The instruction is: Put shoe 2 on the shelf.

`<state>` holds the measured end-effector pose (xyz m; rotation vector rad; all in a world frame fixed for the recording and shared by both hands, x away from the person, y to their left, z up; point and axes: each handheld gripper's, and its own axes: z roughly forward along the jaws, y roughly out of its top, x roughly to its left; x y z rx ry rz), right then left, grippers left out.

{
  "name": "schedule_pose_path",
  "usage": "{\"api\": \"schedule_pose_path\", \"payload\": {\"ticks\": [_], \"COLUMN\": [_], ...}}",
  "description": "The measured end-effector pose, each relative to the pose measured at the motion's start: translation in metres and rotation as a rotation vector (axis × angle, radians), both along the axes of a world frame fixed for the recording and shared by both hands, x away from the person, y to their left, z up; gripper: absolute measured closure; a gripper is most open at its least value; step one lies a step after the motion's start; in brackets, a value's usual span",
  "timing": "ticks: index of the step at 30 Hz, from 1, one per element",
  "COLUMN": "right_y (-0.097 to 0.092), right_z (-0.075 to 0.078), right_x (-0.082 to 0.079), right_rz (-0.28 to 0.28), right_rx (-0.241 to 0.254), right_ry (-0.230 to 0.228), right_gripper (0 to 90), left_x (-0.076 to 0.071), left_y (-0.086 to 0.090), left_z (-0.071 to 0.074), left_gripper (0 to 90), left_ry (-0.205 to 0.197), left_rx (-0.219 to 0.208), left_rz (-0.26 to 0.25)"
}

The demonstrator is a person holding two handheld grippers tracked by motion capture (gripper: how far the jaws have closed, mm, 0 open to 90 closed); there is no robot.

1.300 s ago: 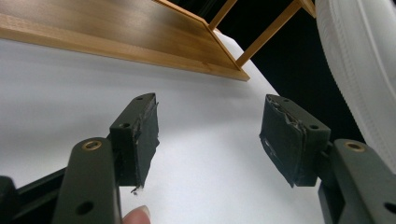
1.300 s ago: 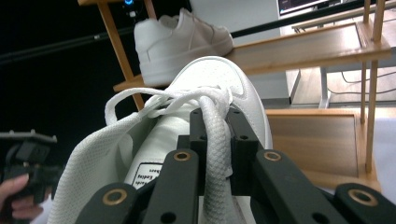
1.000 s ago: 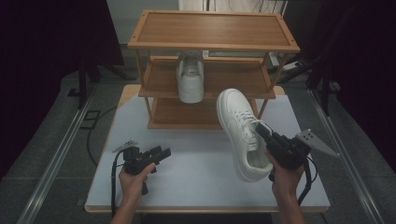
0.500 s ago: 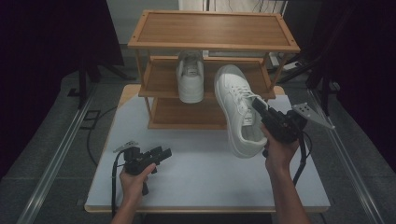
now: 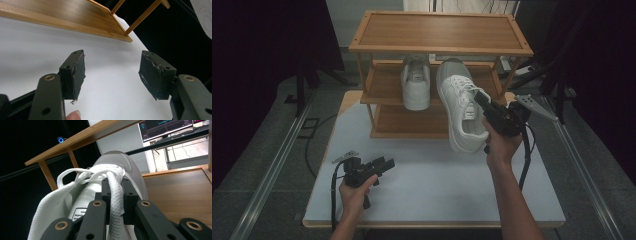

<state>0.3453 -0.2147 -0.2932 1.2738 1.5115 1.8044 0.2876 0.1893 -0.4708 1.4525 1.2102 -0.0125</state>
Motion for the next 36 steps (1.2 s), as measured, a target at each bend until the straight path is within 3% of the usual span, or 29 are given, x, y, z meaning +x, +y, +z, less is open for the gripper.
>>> {"api": "schedule_pose_path", "payload": {"ticks": [14,36], "right_y": [0.024,0.041], "right_z": [0.008,0.013], "right_x": [0.038,0.085], "right_rz": [-0.068,-0.148], "right_rx": [-0.012,-0.019], "right_ry": [0.044,0.088], "right_gripper": [82.8,82.6], "left_x": [0.0,0.0], "left_y": [0.002,0.004], "left_z": [0.0,0.0], "left_gripper": [37.1,37.2], "left_ry": [-0.003,-0.002], "left_rx": [-0.014,-0.032], "left_rz": [-0.001,-0.002]}}
